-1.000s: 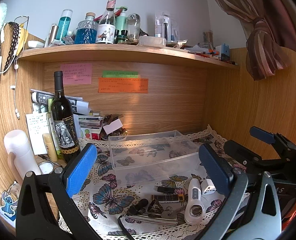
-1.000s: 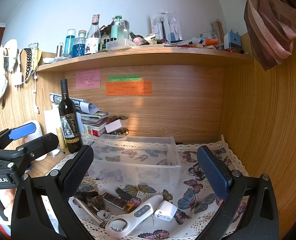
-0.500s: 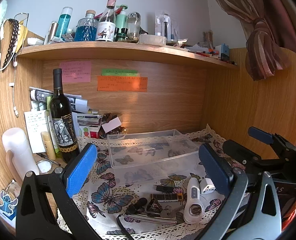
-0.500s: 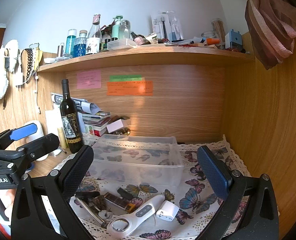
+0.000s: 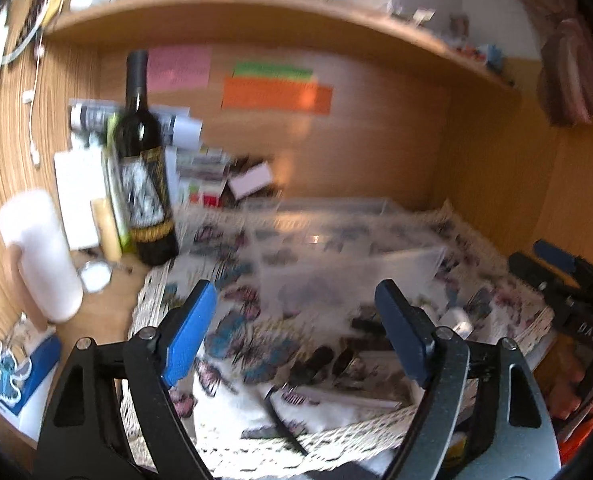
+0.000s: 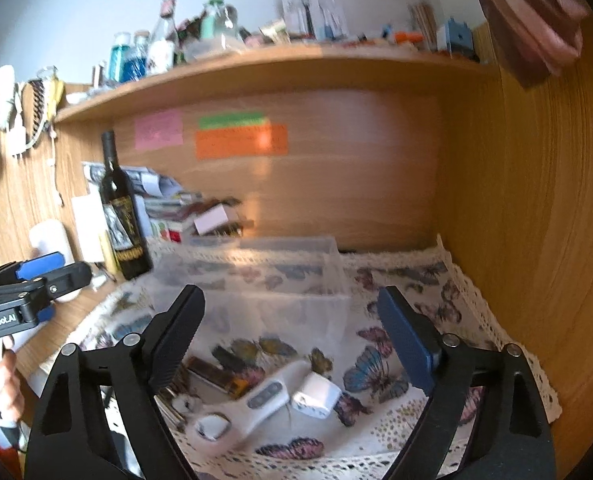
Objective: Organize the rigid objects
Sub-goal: 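Grasp the black marker with the left gripper while the right gripper grasps the white plug adapter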
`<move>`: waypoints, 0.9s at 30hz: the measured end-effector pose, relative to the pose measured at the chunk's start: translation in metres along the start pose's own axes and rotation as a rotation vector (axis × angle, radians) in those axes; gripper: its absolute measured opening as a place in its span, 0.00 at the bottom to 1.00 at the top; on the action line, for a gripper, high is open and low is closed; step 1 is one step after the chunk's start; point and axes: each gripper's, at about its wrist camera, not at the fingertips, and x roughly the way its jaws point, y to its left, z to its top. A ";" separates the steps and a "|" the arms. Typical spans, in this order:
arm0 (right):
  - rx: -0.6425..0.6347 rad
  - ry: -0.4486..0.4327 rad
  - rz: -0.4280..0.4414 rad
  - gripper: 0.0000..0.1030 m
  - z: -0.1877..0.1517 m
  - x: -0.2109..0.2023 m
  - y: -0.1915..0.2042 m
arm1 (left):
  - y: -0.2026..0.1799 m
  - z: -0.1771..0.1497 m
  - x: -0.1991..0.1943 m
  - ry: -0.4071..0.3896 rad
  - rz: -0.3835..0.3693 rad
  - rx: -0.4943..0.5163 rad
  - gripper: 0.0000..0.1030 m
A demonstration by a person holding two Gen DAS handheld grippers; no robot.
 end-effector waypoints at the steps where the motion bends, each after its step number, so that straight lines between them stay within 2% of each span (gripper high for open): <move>1: -0.002 0.013 -0.006 0.83 -0.003 0.002 -0.002 | 0.003 -0.004 0.005 0.024 0.007 -0.005 0.79; 5: -0.012 0.077 -0.021 0.80 -0.018 0.014 -0.008 | 0.009 -0.021 0.025 0.111 0.007 -0.016 0.76; 12: 0.004 0.201 -0.025 0.74 -0.044 0.034 -0.017 | 0.006 -0.043 0.066 0.291 -0.022 0.027 0.59; 15: 0.031 0.246 -0.011 0.73 -0.054 0.041 -0.022 | 0.006 -0.046 0.080 0.344 -0.045 0.036 0.58; 21: 0.045 0.303 0.007 0.68 -0.064 0.059 -0.025 | 0.003 -0.050 0.100 0.432 -0.094 0.056 0.50; 23: 0.054 0.319 0.018 0.65 -0.066 0.066 -0.026 | 0.001 -0.050 0.102 0.432 -0.098 0.067 0.47; 27: 0.060 0.359 0.046 0.52 -0.070 0.080 -0.027 | -0.002 -0.049 0.104 0.436 -0.128 0.084 0.29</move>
